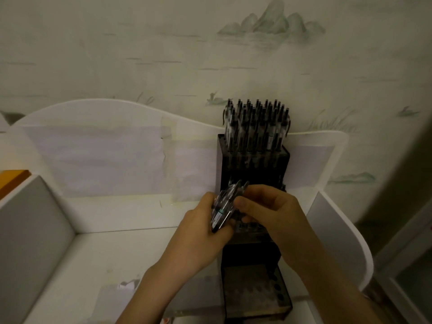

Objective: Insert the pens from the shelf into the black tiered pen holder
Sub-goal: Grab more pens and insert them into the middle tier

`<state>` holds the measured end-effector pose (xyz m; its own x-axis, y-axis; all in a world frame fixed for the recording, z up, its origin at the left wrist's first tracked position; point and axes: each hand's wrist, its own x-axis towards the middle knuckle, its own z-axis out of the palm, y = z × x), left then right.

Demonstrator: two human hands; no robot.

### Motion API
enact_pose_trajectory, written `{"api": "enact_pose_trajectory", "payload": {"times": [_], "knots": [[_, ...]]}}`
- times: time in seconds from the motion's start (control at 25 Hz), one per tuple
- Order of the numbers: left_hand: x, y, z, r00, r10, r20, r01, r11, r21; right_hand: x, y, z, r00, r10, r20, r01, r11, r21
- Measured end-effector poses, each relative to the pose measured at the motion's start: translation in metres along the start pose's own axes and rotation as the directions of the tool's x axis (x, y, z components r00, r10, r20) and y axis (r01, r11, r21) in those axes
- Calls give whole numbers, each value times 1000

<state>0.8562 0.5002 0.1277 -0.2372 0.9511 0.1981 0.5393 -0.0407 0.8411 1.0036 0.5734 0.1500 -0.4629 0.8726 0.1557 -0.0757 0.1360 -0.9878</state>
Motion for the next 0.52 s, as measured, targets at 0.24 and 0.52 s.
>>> {"api": "enact_pose_trajectory", "payload": {"times": [0.24, 0.52], "knots": [[-1, -13, -14, 1000, -18, -13, 19, 998, 57, 3, 1, 12, 997, 24, -73, -21, 999, 43], [-5, -35, -27, 997, -71, -39, 75, 991, 108, 12, -20, -5, 963, -77, -260, 108, 988, 110]]}}
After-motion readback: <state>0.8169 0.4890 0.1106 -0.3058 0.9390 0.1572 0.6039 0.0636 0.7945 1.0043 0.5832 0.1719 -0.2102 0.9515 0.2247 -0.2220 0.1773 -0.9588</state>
